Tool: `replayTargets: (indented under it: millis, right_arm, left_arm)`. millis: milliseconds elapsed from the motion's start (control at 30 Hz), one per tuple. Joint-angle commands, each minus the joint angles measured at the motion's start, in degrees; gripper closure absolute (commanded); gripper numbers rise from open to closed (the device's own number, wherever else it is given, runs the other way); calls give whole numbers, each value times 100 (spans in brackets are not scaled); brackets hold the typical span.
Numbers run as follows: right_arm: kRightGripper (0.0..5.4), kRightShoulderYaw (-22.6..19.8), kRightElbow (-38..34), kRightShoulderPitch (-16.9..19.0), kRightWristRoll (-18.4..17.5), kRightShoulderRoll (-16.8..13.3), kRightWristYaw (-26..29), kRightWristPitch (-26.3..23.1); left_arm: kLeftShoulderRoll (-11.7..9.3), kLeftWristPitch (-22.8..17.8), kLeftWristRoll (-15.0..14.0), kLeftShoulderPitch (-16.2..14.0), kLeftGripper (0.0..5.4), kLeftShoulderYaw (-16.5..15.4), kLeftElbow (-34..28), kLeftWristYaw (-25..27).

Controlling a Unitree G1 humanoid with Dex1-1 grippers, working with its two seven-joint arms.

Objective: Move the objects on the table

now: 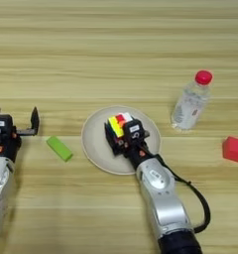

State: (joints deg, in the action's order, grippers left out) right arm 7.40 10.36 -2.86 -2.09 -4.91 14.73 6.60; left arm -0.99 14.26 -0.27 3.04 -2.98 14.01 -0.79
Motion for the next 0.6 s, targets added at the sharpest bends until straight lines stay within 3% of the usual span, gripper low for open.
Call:
replayTargets:
  millis: [33,133,300,433,600]
  right_arm:
    - [205,26,183,-145,27,34,66,110]
    - [205,19,295,-172,62,43,64,153]
    - [133,28,351,-182,153,43,25,246]
    - [94,-84,62,-106,-140,124,123,107]
    - [30,-61,-476,50,-100,38,146,206]
  left_arm:
    - [-8,-4,41,37,0,24,-37,-8]
    - [-10,-13,43,42,0,26,-42,-10]
    - [-24,-10,42,78,0,17,8,-5]
    - [-32,3,39,93,0,11,39,3]
    - [-43,-3,36,67,0,2,7,5]
